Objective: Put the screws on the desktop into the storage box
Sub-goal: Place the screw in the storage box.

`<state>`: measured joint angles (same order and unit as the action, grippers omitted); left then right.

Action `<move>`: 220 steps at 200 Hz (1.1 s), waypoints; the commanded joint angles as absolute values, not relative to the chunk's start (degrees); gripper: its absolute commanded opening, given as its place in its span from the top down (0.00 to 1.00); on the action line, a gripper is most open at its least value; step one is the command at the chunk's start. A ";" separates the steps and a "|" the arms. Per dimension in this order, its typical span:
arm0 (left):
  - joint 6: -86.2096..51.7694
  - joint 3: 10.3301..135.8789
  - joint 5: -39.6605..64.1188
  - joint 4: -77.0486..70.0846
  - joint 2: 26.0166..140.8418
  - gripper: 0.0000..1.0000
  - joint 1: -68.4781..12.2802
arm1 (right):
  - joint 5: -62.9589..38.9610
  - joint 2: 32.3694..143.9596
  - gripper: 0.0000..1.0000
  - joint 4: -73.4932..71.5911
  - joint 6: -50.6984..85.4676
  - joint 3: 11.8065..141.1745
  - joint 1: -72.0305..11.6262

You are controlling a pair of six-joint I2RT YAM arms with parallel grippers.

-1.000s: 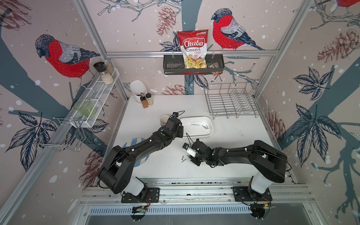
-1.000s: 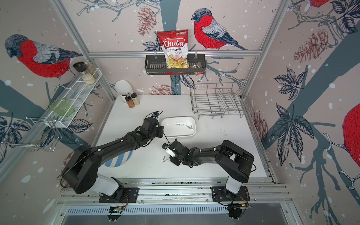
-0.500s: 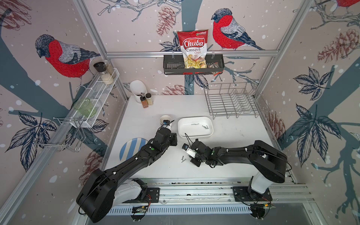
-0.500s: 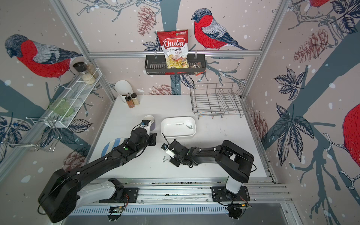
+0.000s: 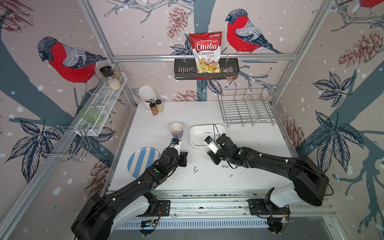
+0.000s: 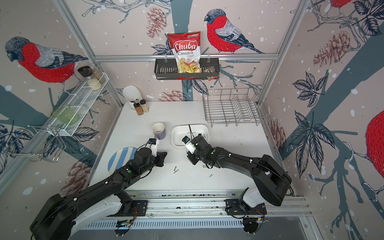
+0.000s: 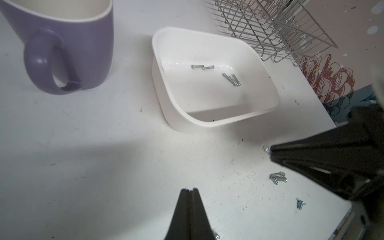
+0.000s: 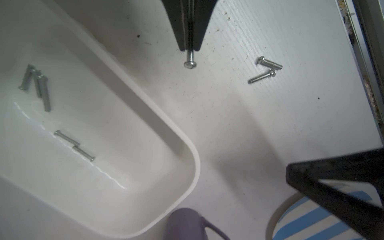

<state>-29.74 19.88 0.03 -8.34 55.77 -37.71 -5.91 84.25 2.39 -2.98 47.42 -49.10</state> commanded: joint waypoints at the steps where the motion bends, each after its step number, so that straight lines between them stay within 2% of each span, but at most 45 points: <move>1: -29.78 19.16 -0.35 -10.29 56.29 0.96 -40.35 | -8.20 84.45 1.00 4.75 -1.80 50.82 -46.30; 28: -30.11 18.77 -2.48 -9.85 57.26 0.95 -44.95 | -8.09 87.65 1.00 5.30 -1.14 55.87 -41.54; 67: -30.32 17.14 -2.99 -10.94 58.67 0.91 -49.82 | -2.16 96.71 1.00 5.17 -1.33 61.27 -36.71; 122: -27.55 17.88 -3.50 -14.16 63.72 0.88 -53.51 | 3.47 106.99 1.00 3.58 -2.43 64.66 -35.24; 173: -26.68 19.07 -4.14 -14.30 65.15 0.87 -54.64 | 5.47 110.04 1.00 3.25 -2.61 65.69 -35.77; 194: -26.40 18.92 -4.44 -14.15 64.94 0.87 -54.80 | 6.50 109.95 0.96 3.12 -2.64 65.74 -36.29; 220: -26.13 19.05 -4.82 -13.76 64.42 0.85 -54.86 | 7.50 109.56 0.85 2.75 -2.81 65.53 -37.15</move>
<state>-26.96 18.74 -3.95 -12.23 64.88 -54.63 5.56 109.84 3.73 -1.83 65.32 -36.47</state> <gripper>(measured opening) 0.146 0.106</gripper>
